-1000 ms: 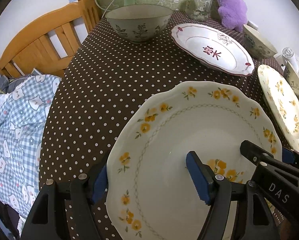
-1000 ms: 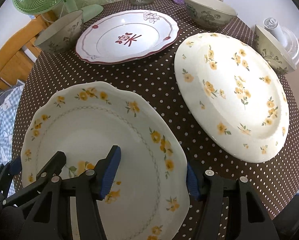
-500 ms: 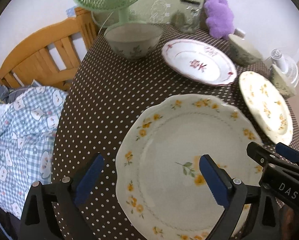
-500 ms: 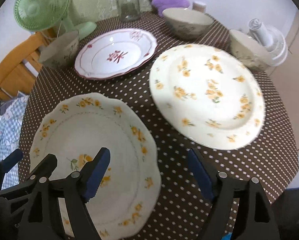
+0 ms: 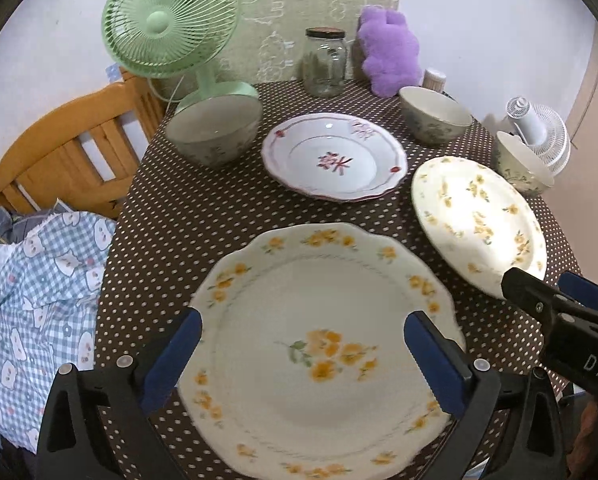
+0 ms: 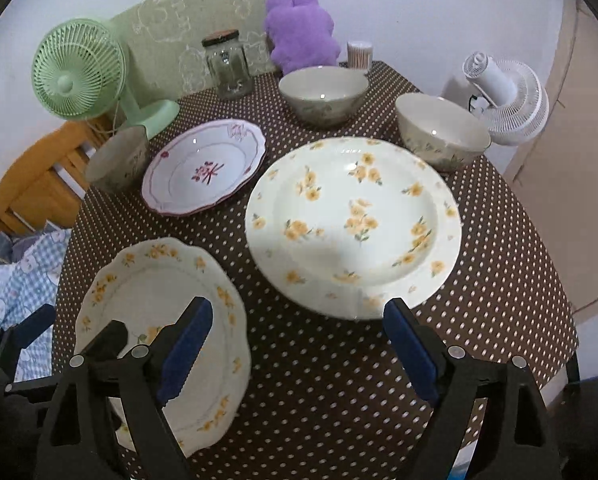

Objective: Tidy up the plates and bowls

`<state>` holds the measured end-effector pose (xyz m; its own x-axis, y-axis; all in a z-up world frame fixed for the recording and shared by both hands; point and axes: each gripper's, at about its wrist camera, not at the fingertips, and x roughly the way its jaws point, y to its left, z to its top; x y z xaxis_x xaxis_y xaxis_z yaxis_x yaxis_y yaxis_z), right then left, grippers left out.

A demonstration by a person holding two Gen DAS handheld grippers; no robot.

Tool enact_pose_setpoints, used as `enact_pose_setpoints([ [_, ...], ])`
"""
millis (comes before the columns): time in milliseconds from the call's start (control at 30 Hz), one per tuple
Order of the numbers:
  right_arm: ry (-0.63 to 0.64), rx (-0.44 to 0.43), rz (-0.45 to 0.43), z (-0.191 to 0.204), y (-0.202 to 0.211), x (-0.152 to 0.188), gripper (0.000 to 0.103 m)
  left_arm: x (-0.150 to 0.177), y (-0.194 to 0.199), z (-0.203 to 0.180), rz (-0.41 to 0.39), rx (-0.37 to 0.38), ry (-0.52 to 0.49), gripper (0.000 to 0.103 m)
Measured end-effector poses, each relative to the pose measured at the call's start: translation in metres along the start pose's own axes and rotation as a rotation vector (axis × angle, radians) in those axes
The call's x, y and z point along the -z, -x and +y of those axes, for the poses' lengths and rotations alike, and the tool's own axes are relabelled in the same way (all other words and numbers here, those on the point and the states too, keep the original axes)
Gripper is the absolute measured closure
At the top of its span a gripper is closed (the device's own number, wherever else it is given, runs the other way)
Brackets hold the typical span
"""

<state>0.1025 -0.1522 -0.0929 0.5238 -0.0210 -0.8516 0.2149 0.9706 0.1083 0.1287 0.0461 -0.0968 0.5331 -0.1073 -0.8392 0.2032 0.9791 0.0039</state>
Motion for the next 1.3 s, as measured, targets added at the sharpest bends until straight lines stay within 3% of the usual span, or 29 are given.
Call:
enact_pose_setpoints([
  [667,0.007,-0.043,0.01,-0.089,-0.024,-0.049,0.014,-0.04,-0.029,-0.102,0.004,-0.022,0.027,0.003],
  [1300,-0.009,0.012,0.076,-0.127,-0.096,-0.079,0.014,-0.067,-0.104,-0.144,0.093,-0.056,0.025,0.006],
])
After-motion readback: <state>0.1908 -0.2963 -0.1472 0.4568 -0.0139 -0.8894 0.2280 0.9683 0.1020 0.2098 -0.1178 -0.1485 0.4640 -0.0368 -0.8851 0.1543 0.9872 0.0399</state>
